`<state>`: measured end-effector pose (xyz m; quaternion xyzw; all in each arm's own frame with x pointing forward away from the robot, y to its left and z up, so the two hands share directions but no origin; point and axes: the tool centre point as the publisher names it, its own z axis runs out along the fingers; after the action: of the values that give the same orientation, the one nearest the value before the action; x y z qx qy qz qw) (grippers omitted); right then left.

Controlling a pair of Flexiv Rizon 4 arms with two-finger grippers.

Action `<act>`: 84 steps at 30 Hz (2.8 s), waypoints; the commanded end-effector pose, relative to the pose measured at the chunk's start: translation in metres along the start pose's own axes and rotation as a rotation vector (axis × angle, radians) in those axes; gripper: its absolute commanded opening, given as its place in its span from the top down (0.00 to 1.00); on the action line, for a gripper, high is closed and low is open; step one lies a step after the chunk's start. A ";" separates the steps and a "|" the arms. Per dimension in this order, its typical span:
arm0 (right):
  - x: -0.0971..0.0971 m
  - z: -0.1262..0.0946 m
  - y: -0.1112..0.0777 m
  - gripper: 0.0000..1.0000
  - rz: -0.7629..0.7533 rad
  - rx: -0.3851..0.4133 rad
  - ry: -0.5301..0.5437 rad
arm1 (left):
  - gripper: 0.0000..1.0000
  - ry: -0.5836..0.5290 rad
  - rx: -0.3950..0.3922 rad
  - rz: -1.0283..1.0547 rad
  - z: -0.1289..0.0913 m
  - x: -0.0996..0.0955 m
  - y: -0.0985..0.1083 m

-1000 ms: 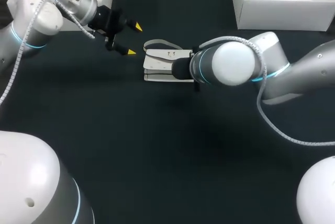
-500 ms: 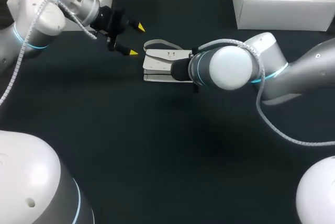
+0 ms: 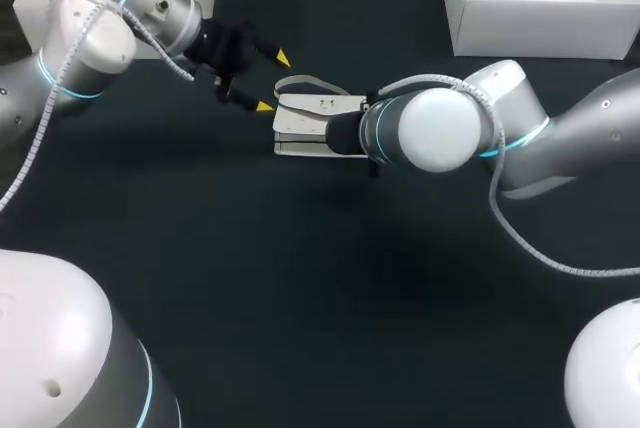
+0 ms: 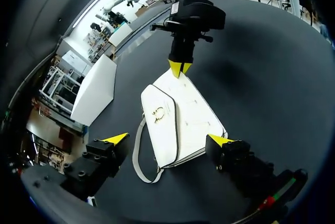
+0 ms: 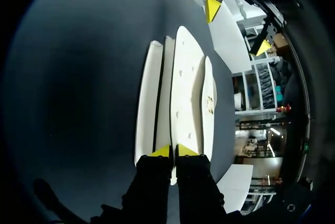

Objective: Pick up the bag, open it, inspect its contents, close it, and place it on the opposite side

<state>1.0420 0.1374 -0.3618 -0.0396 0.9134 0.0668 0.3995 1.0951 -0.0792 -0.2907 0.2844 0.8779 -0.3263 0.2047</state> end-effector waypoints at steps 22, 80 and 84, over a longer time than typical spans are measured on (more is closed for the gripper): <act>0.002 0.001 0.000 1.00 0.001 -0.001 -0.007 | 0.58 0.033 0.049 0.075 0.050 0.002 0.006; 0.002 0.001 0.000 1.00 0.001 -0.001 -0.007 | 0.55 0.014 0.043 0.042 0.064 -0.002 0.005; 0.002 0.001 0.000 1.00 0.001 -0.001 -0.007 | 0.56 0.017 0.030 0.055 0.067 -0.002 0.005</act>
<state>1.0418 0.1379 -0.3621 -0.0388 0.9134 0.0660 0.3997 1.1090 -0.1196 -0.3366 0.3139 0.8663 -0.3319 0.2019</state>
